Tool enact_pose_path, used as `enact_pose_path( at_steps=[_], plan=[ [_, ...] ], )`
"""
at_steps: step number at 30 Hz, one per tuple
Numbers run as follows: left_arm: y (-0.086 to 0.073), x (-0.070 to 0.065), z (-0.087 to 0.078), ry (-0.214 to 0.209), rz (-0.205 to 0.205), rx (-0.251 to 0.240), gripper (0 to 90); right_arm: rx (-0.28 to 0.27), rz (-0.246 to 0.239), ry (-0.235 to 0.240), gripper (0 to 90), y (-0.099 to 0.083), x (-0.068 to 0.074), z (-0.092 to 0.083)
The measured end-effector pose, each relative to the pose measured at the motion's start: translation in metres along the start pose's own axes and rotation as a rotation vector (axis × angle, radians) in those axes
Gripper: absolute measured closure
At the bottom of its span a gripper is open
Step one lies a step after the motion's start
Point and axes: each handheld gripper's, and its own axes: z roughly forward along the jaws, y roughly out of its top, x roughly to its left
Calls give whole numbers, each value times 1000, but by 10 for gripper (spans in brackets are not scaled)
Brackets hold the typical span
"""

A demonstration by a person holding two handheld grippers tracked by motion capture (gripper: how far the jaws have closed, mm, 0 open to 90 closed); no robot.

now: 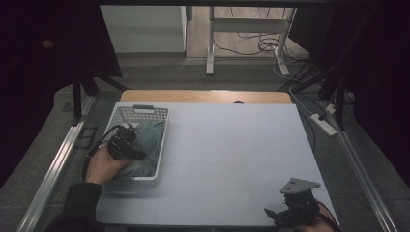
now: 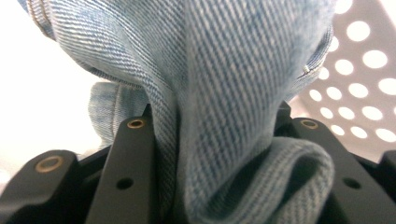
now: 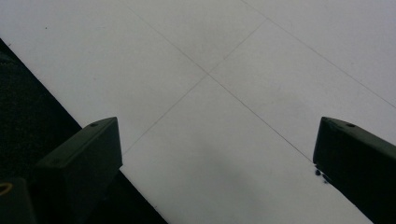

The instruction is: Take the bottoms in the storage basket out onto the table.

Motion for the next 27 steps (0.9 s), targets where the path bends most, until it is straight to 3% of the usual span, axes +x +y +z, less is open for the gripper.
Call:
enact_pose_path(
  at_steps=[7, 16, 27],
  plan=[
    [-4, 4, -14, -11, -26, -55, 604, -4, 0, 0, 14, 0, 0, 0],
    [-11, 12, -38, -45, -79, -167, 605, -6, 0, 0, 14, 0, 0, 0],
    [-11, 10, -59, -64, -75, -242, 604, -7, 6, -1, 14, 0, 0, 0]
  ],
)
